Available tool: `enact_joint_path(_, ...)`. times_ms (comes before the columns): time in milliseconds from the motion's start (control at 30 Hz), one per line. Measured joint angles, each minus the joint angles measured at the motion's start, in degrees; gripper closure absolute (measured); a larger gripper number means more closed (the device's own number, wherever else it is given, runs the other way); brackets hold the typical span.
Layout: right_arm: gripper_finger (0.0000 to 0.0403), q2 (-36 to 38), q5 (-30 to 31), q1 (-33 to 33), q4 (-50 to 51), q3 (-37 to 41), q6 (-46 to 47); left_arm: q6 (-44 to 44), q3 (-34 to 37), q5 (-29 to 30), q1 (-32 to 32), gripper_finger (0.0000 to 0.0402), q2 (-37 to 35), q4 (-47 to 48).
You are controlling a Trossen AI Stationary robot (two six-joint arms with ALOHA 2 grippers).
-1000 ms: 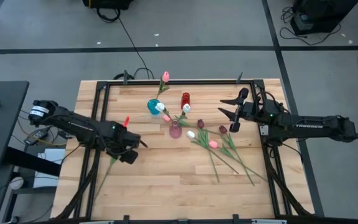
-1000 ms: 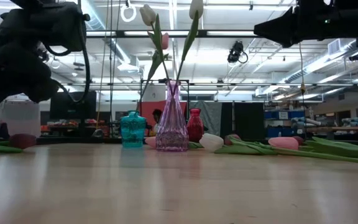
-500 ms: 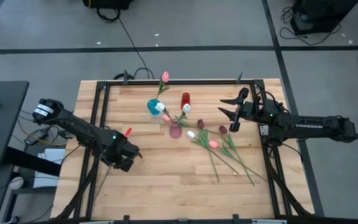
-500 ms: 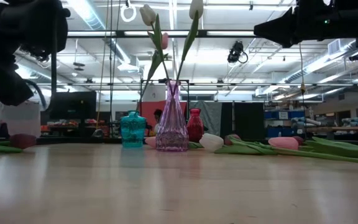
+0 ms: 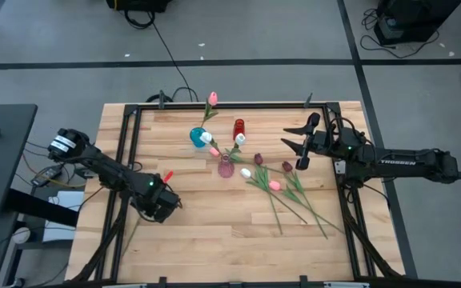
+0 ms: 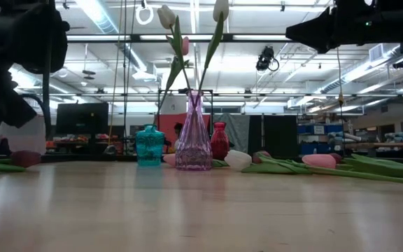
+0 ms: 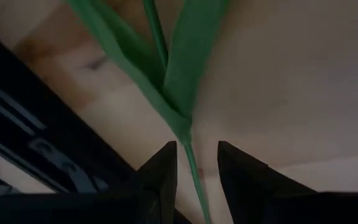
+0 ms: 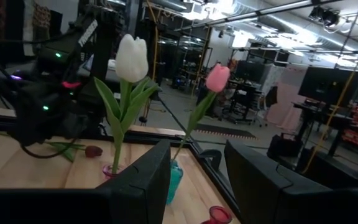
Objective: Sort flowers into vase by color
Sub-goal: Put the left red tulip into the red vase
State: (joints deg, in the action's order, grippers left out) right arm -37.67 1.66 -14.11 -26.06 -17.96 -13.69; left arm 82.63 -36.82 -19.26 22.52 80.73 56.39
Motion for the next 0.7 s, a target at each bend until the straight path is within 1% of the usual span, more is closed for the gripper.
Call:
enact_joint_path(67,0.0238,0.00,-0.41,0.04,-0.13,-0.02,0.00,-0.11,1.46,-0.20,0.00,0.0285,0.00,-0.28)
enact_joint_path(200,0.0238,0.00,-0.36,0.04,-0.11,-0.02,0.00,-0.11,5.48,-3.81,0.00,0.0308,-0.18,-5.87)
enact_joint_path(267,0.0238,0.00,-0.32,0.04,-0.11,-0.02,0.00,-0.18,6.82,-4.31,-0.04,0.0327,-0.30,-8.19)
enact_joint_path(367,0.0238,0.00,-0.25,0.04,-0.21,-0.02,0.00,-1.72,6.49,-3.91,-0.15,0.0374,-0.20,-8.52)
enact_joint_path(433,0.0238,0.00,-0.23,0.04,-0.26,-0.02,0.00,-2.67,5.64,-2.54,-0.07,0.0390,-0.14,-7.76)
enact_joint_path(533,0.0238,0.00,-0.23,0.04,-0.27,-0.02,0.04,-4.08,3.84,0.04,-0.02,0.0392,0.11,-5.60)
enact_joint_path(633,0.0238,0.00,-0.25,0.04,-0.24,-0.02,0.51,-4.98,0.71,7.20,-0.13,0.0396,0.07,-2.14)
enact_joint_path(700,0.0238,0.00,-0.25,0.04,-0.22,0.00,0.66,-5.68,-1.51,10.84,-0.19,0.0397,-0.65,1.44)
